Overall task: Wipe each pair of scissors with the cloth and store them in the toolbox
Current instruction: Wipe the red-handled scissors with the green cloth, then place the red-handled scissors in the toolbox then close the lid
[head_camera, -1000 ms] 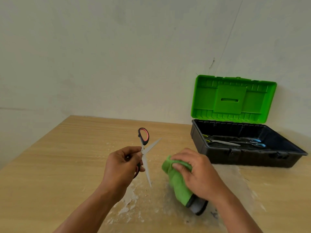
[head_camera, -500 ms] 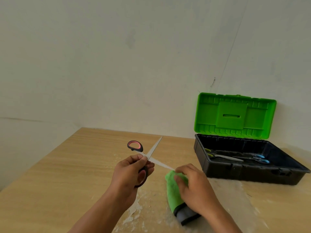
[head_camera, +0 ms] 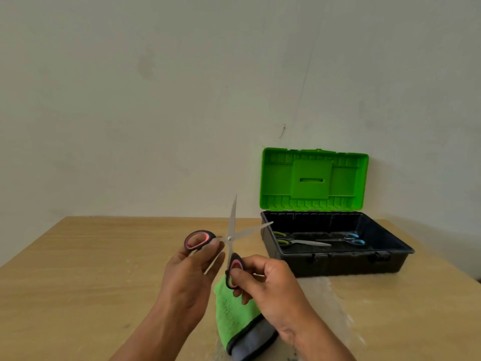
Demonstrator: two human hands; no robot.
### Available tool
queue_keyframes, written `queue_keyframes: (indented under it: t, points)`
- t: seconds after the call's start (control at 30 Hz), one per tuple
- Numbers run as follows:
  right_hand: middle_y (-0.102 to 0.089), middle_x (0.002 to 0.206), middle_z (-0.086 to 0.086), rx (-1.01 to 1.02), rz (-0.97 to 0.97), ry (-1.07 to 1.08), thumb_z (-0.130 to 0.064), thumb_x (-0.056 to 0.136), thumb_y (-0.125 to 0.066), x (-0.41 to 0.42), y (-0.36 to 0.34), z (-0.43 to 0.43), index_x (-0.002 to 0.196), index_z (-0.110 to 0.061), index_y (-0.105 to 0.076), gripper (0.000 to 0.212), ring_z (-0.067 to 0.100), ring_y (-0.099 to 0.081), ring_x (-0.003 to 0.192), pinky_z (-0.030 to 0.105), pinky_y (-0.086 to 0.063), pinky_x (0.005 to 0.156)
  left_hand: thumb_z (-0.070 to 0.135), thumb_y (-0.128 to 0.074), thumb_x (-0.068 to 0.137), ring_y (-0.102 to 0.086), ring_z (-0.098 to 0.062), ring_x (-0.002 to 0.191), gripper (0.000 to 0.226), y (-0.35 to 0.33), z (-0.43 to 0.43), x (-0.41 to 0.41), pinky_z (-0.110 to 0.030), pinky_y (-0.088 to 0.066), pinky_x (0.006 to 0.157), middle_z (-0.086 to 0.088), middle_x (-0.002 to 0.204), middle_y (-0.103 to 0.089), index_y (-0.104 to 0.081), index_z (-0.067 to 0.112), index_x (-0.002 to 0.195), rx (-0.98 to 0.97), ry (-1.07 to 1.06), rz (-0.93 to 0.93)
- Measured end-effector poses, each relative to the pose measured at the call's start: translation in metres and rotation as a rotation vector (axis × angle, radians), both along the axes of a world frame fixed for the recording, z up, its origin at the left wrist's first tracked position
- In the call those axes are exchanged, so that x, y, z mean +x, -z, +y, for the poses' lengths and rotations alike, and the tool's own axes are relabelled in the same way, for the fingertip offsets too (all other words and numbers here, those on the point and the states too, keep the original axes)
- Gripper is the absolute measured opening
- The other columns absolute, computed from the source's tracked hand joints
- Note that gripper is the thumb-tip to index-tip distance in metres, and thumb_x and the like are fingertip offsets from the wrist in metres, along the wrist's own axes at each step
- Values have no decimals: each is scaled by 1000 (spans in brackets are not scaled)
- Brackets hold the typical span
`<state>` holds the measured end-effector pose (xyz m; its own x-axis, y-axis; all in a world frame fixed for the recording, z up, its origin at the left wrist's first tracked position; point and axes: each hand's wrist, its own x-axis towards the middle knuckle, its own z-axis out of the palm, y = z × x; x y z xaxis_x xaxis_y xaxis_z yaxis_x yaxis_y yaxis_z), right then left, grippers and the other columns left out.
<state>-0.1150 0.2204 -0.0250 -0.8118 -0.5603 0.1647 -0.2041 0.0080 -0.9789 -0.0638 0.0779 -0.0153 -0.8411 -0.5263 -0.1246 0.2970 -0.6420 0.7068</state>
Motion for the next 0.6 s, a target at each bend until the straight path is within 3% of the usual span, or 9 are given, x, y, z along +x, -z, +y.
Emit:
queue_keyframes:
  t: [0.07,0.17,0.33,0.6]
  points:
    - [-73,76,13,31,17,-4,-15,92,-75,-10,-3,12,90,-9,-77,7,16,-64,65,29,-51,58,2,-69,79,-69,-23,83,21,-2,-8,-4,-37,-52,90,-16,95,-72,-65,8,99,-33,-7,23]
    - [-74,79,16,62,15,-10,-18,92,-75,-25,-6,26,89,-10,-77,8,19,-64,66,29,-52,60,3,-70,81,-71,-22,82,19,-5,-12,-11,-36,-53,82,-15,92,-76,-67,10,98,-184,-2,-31]
    - [-76,78,12,24,-11,41,-15,91,-75,-44,-9,36,88,-7,-77,8,21,-69,69,29,-56,64,0,-71,82,-72,-25,78,11,-6,6,-32,-33,-60,70,-20,88,-75,-70,-3,92,-406,-14,-107]
    - [-77,81,13,-11,-21,182,-12,92,-73,-70,-1,48,92,-9,-79,7,21,-73,71,30,-60,67,0,-77,77,-74,-32,82,8,-1,49,-69,-39,-59,79,-17,85,-77,-70,0,81,-459,16,-84]
